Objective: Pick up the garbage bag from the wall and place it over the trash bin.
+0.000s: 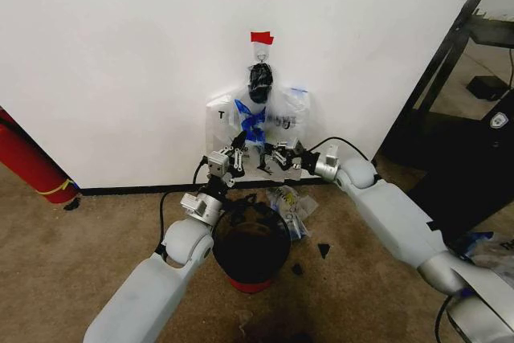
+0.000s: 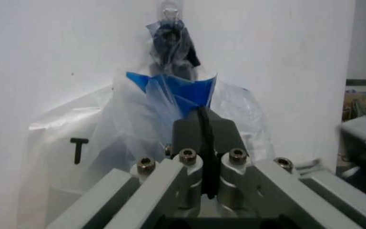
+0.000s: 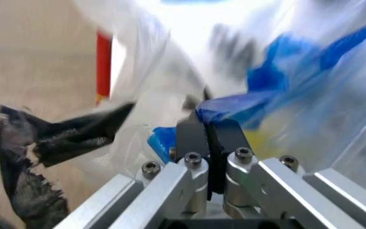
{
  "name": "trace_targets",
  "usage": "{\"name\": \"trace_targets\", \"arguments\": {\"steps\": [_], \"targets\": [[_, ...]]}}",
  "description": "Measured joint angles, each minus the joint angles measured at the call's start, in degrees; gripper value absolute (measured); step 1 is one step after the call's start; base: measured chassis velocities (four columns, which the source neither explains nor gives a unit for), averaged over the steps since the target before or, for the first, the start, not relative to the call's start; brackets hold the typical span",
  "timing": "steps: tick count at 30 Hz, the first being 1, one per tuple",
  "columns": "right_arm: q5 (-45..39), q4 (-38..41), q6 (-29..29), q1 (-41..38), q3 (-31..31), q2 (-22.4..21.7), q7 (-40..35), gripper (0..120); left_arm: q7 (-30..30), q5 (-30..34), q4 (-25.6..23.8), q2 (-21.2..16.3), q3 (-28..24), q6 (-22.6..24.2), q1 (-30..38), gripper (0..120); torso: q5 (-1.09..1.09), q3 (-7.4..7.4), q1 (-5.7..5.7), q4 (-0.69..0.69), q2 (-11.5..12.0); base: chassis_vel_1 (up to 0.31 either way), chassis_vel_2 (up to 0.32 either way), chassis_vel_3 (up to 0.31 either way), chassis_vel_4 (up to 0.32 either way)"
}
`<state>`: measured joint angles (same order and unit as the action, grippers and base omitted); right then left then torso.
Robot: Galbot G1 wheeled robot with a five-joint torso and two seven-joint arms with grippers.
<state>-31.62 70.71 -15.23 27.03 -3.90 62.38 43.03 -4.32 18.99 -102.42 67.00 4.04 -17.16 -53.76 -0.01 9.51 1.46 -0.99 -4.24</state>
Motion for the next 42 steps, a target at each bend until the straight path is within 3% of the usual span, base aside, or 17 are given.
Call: {"name": "trace_targets", "arguments": {"steps": [9,16,24,35,42], "targets": [[-8.69,11.91,-8.06,12.39,7.52,-2.45,-7.57,0,-2.37,0.01,0.30,1.11,1.80,-0.40,-2.68,0,0.01,0.00,-0.01,0.01,0.00,0.000,0.000,0.000,0.000],[-10.22,20.71,-11.38,25.49,16.53,-0.85,-7.80,0,-5.29,1.48,-3.60,3.38,5.01,-0.29,-6.76,0,0.01,-0.01,-0.01,0.00,0.00,0.000,0.000,0.000,0.000],[-8.16,28.28,-13.58,37.77,24.19,0.36,-7.06,0,-4.52,4.36,-7.74,2.36,7.95,-0.90,-13.90,0,0.01,-0.01,-0.01,0.02,0.00,0.000,0.000,0.000,0.000],[-3.53,35.38,-17.42,51.59,31.20,1.85,-5.74,0,-1.05,0.84,-14.41,2.40,12.79,-4.98,-24.44,0,0.01,-0.01,-0.01,0.01,0.00,0.000,0.000,0.000,0.000],[-0.82,36.00,-19.93,54.47,32.52,2.86,-3.19,0,-0.77,-0.55,-16.47,2.92,15.42,-7.11,-28.70,0,0.02,0.00,-0.01,0.01,0.01,0.000,0.000,0.000,0.000]]}}
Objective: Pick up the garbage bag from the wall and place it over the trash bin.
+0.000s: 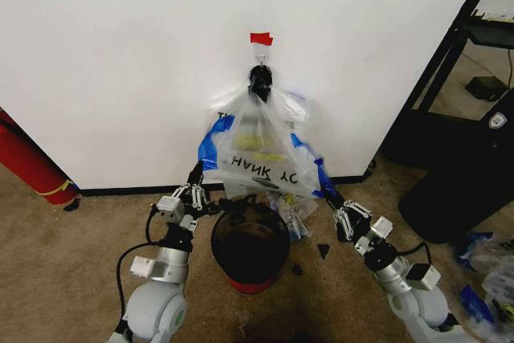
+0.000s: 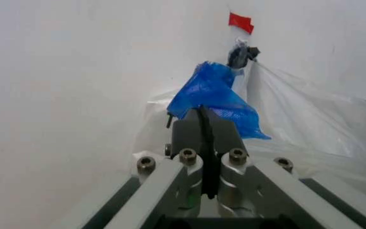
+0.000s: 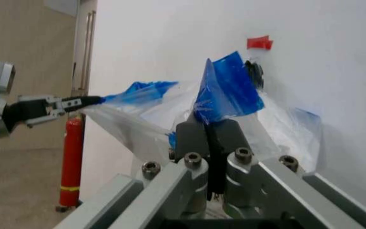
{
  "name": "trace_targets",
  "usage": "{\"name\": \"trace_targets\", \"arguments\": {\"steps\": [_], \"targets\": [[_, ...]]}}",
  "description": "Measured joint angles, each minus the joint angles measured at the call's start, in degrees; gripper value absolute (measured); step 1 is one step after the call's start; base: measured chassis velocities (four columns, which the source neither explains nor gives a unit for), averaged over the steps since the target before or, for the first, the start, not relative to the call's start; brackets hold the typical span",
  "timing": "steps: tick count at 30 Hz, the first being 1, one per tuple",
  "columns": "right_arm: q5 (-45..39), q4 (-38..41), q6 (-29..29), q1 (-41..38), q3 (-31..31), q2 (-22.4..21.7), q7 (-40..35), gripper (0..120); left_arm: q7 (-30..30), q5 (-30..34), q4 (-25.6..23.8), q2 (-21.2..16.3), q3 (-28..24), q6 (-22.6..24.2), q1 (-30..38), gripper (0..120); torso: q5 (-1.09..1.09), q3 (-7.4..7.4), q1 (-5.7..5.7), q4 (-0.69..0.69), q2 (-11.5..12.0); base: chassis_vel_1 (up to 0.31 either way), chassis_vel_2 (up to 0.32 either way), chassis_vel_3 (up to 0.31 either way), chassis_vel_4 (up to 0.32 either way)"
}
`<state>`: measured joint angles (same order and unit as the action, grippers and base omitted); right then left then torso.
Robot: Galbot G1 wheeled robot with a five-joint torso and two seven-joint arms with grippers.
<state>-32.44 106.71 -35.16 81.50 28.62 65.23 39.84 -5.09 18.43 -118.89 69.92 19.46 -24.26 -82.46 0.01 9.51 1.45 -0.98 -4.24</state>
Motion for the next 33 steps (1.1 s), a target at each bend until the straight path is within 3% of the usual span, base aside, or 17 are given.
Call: {"name": "trace_targets", "arguments": {"steps": [9,17,28,33], "targets": [[1.34,-0.54,-1.28,0.64,-0.34,1.20,3.88,0,-0.24,-1.40,-0.67,0.43,2.05,-1.94,-3.07,0,0.00,0.00,0.01,0.01,0.00,0.000,0.000,0.000,0.000],[2.50,-4.32,-2.83,0.88,-0.08,2.02,9.12,0,-0.78,-2.87,1.62,0.90,2.53,-3.69,-4.34,0,-0.01,0.01,0.01,0.00,0.00,0.000,0.000,0.000,0.000],[-2.22,5.16,-3.29,2.59,-0.44,2.25,8.86,0,-1.40,-6.43,-8.89,2.19,5.06,-5.20,-11.18,0,-0.01,0.00,0.00,0.00,0.00,0.000,0.000,0.000,0.000],[-2.20,6.34,-3.86,2.93,-0.45,2.74,9.12,0,-2.41,-8.38,-9.89,2.86,4.81,-6.12,-13.38,0,-0.01,0.00,0.00,0.00,0.00,0.000,0.000,0.000,0.000]]}}
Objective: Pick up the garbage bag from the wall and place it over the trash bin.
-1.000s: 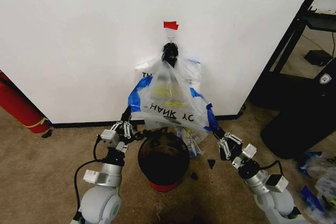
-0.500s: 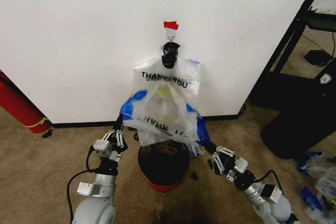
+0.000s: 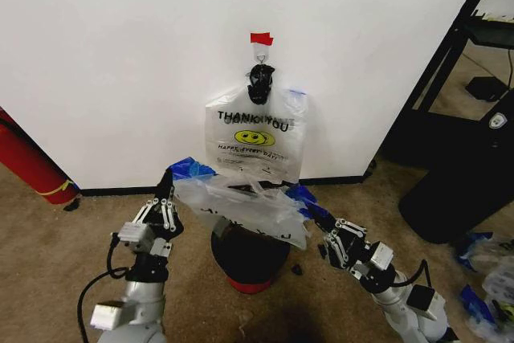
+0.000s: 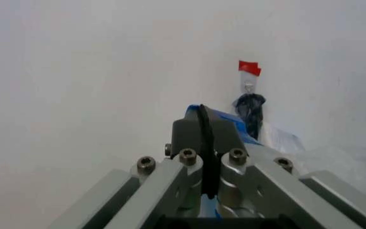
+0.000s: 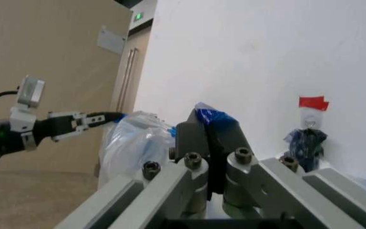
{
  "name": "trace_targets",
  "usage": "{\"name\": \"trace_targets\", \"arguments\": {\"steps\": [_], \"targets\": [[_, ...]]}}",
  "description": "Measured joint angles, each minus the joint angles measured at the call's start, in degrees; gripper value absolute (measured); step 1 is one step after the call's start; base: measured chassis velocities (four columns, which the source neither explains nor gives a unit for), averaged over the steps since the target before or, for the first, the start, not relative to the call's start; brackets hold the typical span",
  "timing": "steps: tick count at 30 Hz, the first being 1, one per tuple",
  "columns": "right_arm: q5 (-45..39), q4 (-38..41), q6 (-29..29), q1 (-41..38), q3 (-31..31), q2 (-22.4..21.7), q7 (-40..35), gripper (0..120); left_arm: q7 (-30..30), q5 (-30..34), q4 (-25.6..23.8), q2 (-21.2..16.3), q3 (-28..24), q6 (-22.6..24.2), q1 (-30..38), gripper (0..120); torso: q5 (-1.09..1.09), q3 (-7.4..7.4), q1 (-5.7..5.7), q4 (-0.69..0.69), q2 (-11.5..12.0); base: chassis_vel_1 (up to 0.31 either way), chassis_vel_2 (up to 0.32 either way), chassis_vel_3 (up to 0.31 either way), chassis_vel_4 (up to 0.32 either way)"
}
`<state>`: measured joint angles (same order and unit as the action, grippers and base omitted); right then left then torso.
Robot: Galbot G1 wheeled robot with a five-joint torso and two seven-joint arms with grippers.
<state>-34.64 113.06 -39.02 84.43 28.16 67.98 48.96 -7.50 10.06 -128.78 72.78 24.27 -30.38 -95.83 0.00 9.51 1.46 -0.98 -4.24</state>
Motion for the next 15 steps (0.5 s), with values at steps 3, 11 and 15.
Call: {"name": "trace_targets", "arguments": {"steps": [3,11,15], "targets": [[0.37,-1.45,-0.88,-0.31,-0.04,0.50,-0.06,0,-1.46,-1.27,1.25,0.77,-0.48,-0.92,-0.88,0,-0.01,0.00,0.00,0.00,0.00,0.000,0.000,0.000,0.000],[3.14,-11.16,-6.64,-2.50,-1.05,0.24,-1.14,0,-1.94,-3.18,8.98,1.70,-2.23,-3.63,0.05,0,-0.01,0.00,0.00,0.00,0.00,0.000,0.000,0.000,0.000],[4.52,-15.30,-8.08,-2.91,-3.64,0.13,-3.14,0,-2.26,-4.10,12.64,1.92,-2.42,-4.73,0.89,0,-0.01,0.01,0.01,-0.01,0.00,0.000,0.000,0.000,0.000]]}}
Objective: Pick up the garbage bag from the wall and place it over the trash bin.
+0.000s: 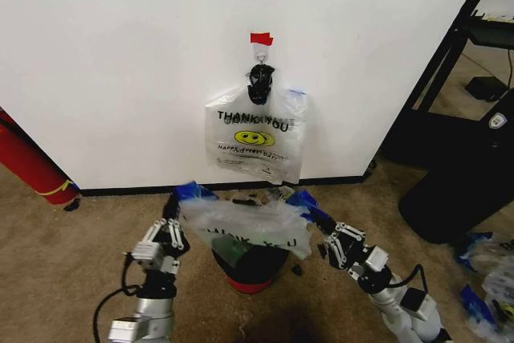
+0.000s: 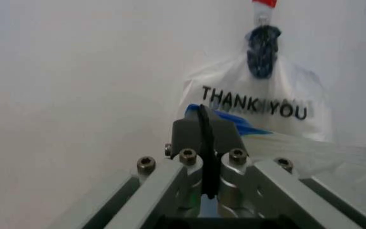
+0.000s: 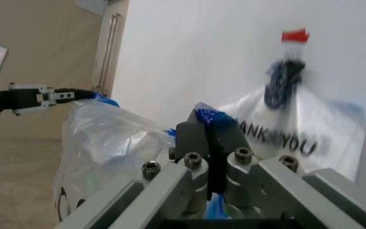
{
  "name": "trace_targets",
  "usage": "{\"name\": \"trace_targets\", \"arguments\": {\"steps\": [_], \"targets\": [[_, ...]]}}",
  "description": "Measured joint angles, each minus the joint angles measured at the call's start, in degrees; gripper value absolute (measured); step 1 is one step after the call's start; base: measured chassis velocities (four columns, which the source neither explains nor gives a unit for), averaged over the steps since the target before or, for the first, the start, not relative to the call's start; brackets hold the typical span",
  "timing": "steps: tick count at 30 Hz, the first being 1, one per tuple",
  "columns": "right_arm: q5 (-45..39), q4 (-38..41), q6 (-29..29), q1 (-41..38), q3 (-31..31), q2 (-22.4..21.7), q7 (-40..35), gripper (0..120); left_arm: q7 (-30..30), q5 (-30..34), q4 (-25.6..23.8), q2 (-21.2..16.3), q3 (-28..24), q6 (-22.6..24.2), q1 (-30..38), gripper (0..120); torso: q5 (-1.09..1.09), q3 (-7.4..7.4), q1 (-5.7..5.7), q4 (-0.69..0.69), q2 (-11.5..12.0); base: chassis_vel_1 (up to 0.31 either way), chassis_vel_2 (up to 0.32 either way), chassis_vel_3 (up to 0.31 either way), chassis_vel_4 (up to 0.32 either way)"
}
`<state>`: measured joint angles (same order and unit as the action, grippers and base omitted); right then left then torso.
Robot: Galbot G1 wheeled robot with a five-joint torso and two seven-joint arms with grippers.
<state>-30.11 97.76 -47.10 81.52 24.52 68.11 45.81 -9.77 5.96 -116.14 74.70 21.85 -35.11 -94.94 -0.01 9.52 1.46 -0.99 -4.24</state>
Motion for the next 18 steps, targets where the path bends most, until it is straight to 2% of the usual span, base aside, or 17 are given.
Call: {"name": "trace_targets", "arguments": {"steps": [9,15,18], "targets": [[2.84,-2.27,-0.03,-1.71,-6.57,0.87,-4.82,0,-1.83,-4.37,5.21,0.47,1.53,-0.86,3.77,0,0.02,0.00,0.00,0.00,0.00,0.000,0.000,0.000,0.000],[4.03,-0.80,-0.13,-2.05,-8.61,2.71,-5.63,0,-3.39,-3.42,3.50,-0.34,3.48,0.16,4.18,0,0.02,0.00,0.00,0.01,0.00,0.000,0.000,0.000,0.000],[0.75,1.08,0.54,-2.09,-8.66,3.51,-4.03,0,-4.02,-3.00,1.52,-0.58,4.48,0.62,4.11,0,0.01,0.00,0.00,0.00,0.00,0.000,0.000,0.000,0.000]]}}
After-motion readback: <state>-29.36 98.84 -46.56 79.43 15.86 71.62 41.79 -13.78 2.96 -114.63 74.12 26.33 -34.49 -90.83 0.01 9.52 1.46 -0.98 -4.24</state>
